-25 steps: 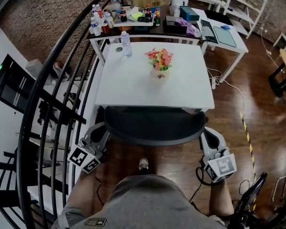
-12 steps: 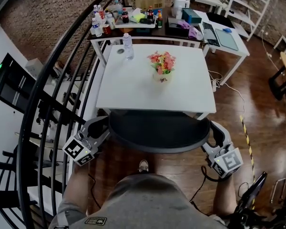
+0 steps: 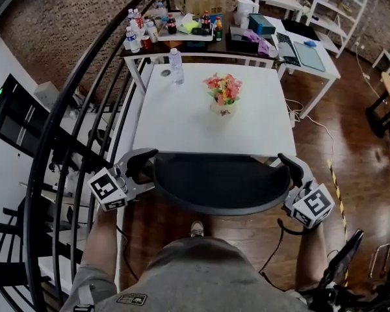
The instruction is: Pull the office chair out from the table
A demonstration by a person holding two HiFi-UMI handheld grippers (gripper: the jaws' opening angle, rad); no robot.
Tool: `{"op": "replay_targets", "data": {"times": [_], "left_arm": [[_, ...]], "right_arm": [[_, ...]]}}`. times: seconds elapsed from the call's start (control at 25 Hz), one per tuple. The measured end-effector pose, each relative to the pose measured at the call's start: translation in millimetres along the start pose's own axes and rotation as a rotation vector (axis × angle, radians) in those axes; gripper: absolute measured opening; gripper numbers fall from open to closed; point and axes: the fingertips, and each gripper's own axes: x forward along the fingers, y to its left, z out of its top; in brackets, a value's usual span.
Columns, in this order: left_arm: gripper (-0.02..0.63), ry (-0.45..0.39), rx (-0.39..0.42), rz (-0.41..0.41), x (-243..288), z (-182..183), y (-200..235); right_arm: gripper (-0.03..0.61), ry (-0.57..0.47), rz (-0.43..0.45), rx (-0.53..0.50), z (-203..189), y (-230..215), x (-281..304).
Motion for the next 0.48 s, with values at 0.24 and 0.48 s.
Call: {"op": "replay_targets", "data": {"times": [0.24, 0.48], "left_arm": [[0.305, 0.015, 0.036, -0.165, 34, 6, -14], [0.175, -0.003, 0.05, -0.254, 53, 14, -31]], "right_arm": [[0.327, 0.022, 0.106, -0.04, 3, 16, 18], [0.322, 0.036, 0.133, -0.044, 3, 24, 26]]}}
